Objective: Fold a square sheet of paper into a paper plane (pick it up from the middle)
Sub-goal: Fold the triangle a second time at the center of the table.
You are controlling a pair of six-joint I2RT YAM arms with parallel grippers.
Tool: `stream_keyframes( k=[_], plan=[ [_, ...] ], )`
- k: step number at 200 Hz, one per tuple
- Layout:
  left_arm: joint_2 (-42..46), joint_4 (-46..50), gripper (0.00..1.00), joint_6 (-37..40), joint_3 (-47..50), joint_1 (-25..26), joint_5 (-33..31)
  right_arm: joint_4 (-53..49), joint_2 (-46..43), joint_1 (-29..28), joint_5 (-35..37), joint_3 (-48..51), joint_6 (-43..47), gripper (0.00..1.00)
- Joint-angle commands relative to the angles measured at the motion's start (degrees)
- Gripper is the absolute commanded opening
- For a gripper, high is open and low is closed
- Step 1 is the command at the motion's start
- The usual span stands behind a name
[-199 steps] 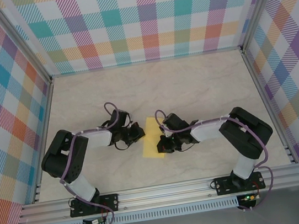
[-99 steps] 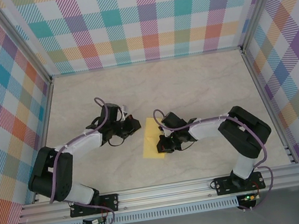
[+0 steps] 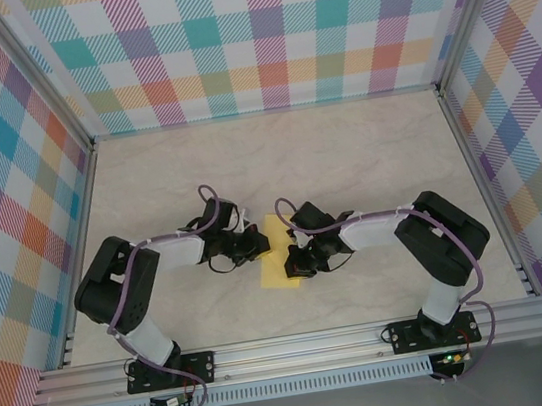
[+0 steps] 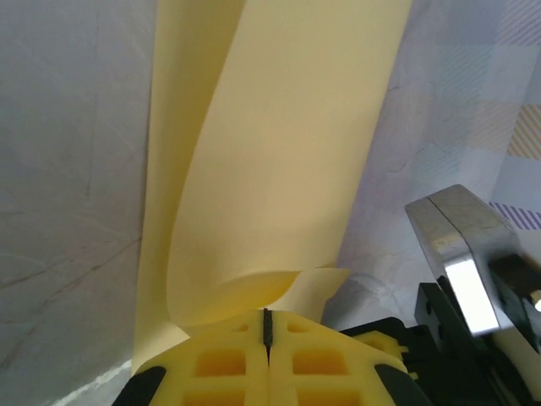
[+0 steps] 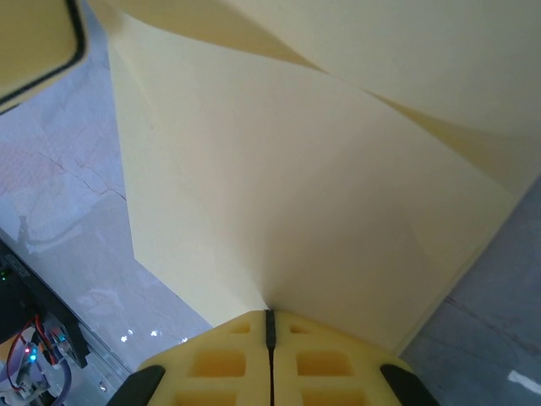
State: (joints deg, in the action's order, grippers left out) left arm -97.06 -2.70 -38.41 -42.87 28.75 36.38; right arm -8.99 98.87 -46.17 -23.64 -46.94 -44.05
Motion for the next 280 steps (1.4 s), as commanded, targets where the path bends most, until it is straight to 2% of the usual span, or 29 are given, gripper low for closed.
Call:
stream_keyframes(
  k=[1,33,67,124,158,187,230,280],
  plan=[
    [-2.73,2.02,0.00,3.92,-0.74,0.53,-1.36,-5.91,1.07,-0.28,1.02,-0.81,1.12,0.07],
    [-5.58,3.89,0.00,5.46,-0.01,0.54,-5.01,-5.36,-0.38,-0.40,0.61,-3.45,-0.66,0.09],
    [-6.04,2.90,0.00,5.33,1.34,0.58,-5.19,-2.36,-1.02,-0.41,-0.31,-5.95,-3.22,0.11],
    [-5.88,3.04,0.00,4.70,1.36,0.53,-5.15,-1.25,7.16,-0.45,-0.14,-9.51,-4.49,0.11],
    [-5.51,3.29,0.00,3.73,1.83,0.52,-6.82,-1.20,6.93,-0.41,0.96,-5.29,-5.19,0.11],
    [-5.74,4.26,0.00,3.54,1.88,0.35,-8.47,0.59,1.31,-0.58,0.82,-0.65,-6.06,0.13],
    [-6.92,2.61,0.00,2.52,2.29,-0.48,-7.40,2.11,-3.89,-0.65,-0.60,5.51,-7.65,0.15],
    [-6.92,3.32,0.00,3.26,2.26,-0.63,-7.11,-0.95,-10.24,-0.76,1.44,12.71,-7.46,0.15]
  ],
)
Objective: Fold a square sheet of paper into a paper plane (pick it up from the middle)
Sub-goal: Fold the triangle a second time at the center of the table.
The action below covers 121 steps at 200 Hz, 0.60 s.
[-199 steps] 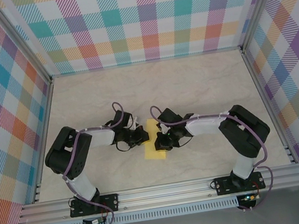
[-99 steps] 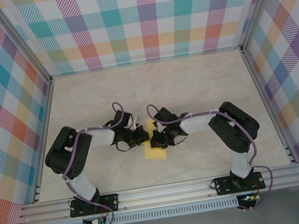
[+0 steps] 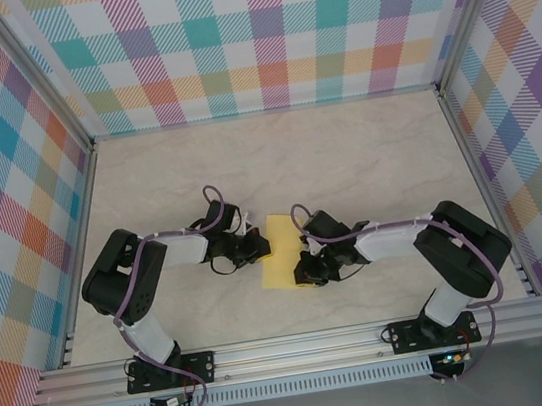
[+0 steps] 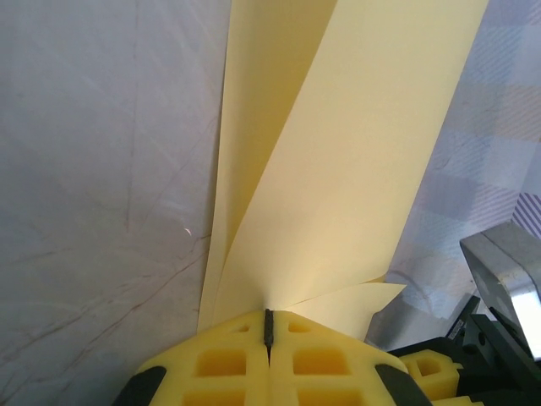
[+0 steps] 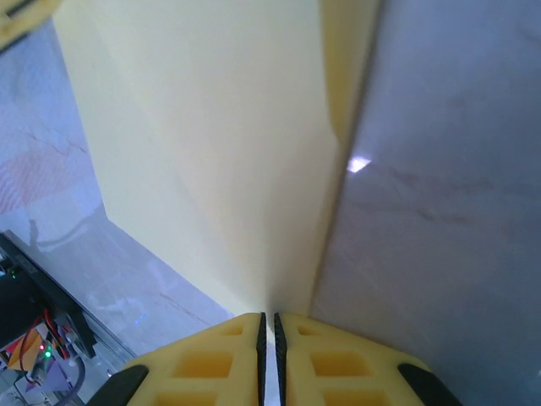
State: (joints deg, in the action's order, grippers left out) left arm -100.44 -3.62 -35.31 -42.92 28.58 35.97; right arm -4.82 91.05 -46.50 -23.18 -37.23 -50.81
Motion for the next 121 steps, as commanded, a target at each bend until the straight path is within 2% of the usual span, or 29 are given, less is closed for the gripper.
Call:
stream_keyframes(
  k=[1,50,66,98,121],
  plan=[
    [-3.53,4.28,0.00,0.15,2.31,-0.45,-6.70,-5.20,-2.52,-0.43,1.01,3.02,-0.70,0.15],
    [-3.03,3.86,0.00,-0.12,2.59,-0.46,-6.25,-7.20,-8.40,-0.46,2.74,-0.15,-0.96,0.15],
    [-2.77,3.97,0.00,-0.11,2.68,-0.48,-6.31,-3.77,-9.43,-0.52,3.71,-1.37,-2.07,0.17],
    [-3.00,3.95,0.00,-0.24,2.58,-0.45,-6.08,-1.71,-1.31,-0.96,1.41,-8.67,-3.01,0.16],
    [-2.74,4.36,0.00,-0.25,2.41,-0.50,-6.09,-2.10,4.13,-1.14,2.99,-10.82,-3.42,0.15]
  ],
)
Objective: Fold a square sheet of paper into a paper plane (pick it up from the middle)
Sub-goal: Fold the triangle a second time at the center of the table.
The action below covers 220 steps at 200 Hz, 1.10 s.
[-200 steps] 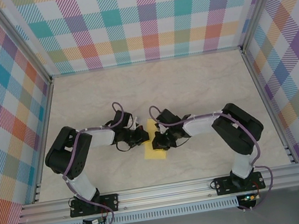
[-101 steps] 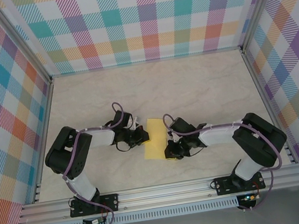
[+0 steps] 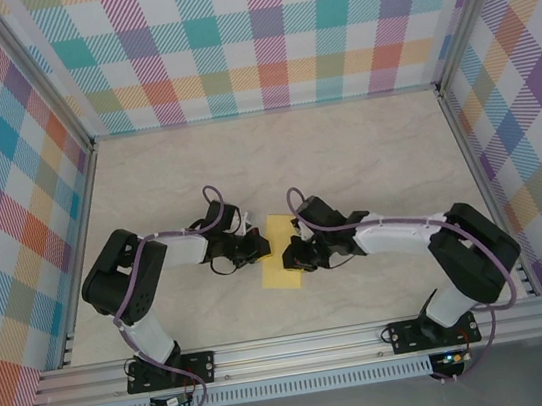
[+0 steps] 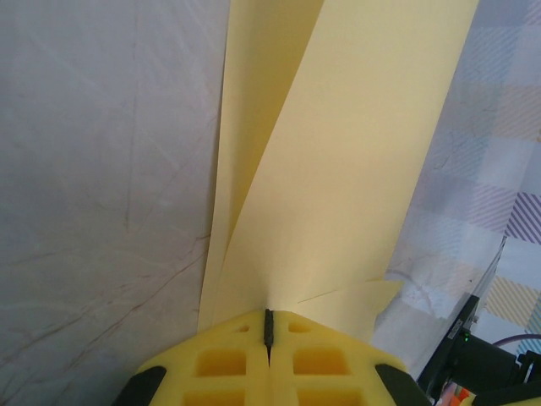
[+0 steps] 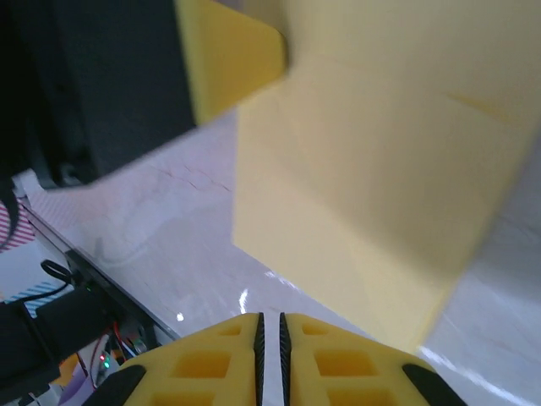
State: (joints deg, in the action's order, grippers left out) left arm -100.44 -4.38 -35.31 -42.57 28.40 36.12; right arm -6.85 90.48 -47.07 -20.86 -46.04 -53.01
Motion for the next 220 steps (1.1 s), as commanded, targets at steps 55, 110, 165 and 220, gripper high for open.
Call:
stream_keyframes(
  k=[55,110,165,220],
  plan=[
    [-1.29,8.73,0.00,1.92,0.09,-0.37,-6.97,1.43,6.13,-0.63,0.22,5.95,-2.20,0.12],
    [2.43,10.06,0.00,1.57,-3.30,-1.07,-6.62,1.89,5.34,-0.66,-0.46,8.73,-1.96,0.11],
    [14.34,14.32,0.08,0.65,-3.74,-0.45,-4.96,-0.95,8.99,-0.71,0.14,5.88,-1.81,0.09],
    [12.83,6.09,0.05,-3.47,2.06,3.46,-1.44,-2.61,9.60,-0.70,0.44,4.85,-1.17,0.08]
  ],
)
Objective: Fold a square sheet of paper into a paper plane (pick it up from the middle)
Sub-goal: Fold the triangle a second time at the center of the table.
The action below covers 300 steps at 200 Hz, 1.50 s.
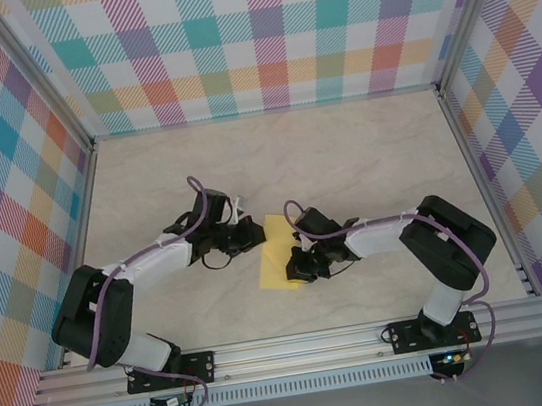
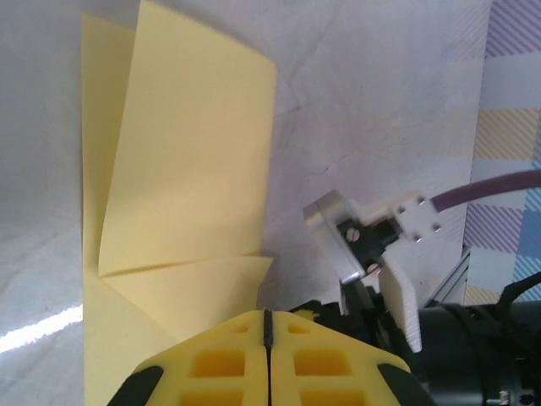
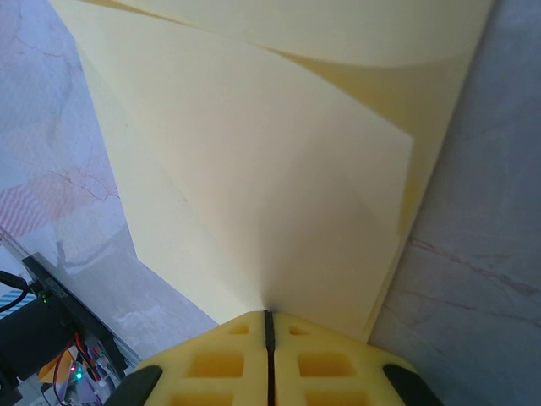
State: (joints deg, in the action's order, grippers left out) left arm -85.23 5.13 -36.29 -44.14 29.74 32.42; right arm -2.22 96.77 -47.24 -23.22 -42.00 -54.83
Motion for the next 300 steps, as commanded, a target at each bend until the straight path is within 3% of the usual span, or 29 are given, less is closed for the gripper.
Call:
stream_keyframes(
  k=[1,57,89,108,138,172,243,300],
  plan=[
    [-2.52,-3.70,0.05,-2.65,3.76,2.19,2.32,-7.21,3.32,-0.50,2.77,0.79,0.62,0.08],
    [-8.19,-14.75,0.04,-5.97,8.03,4.10,3.17,-9.19,4.21,-0.49,2.85,-0.55,1.25,0.07],
    [-8.37,-13.47,0.04,-4.86,8.16,4.10,0.14,-9.27,4.82,-0.51,2.72,-0.06,1.13,0.07],
    [-7.01,-12.77,0.04,-5.22,8.96,3.98,-5.09,-10.06,4.95,-0.48,2.58,-0.27,1.62,0.07],
    [-2.91,-20.01,0.04,-8.52,10.91,4.10,-3.59,-11.60,5.37,-0.53,1.74,-1.16,2.80,0.07],
    [0.01,-18.32,0.05,-7.12,9.56,4.37,-2.20,-12.02,4.87,-0.48,2.47,-1.29,2.79,0.07],
    [-9.86,-20.62,0.06,-7.35,6.21,4.52,1.46,-13.72,4.91,-0.49,2.74,-2.31,3.62,0.07],
    [-14.02,-12.15,0.02,-3.20,4.26,3.47,-4.08,-13.99,3.77,-0.48,3.01,-2.06,4.20,0.06]
  ],
)
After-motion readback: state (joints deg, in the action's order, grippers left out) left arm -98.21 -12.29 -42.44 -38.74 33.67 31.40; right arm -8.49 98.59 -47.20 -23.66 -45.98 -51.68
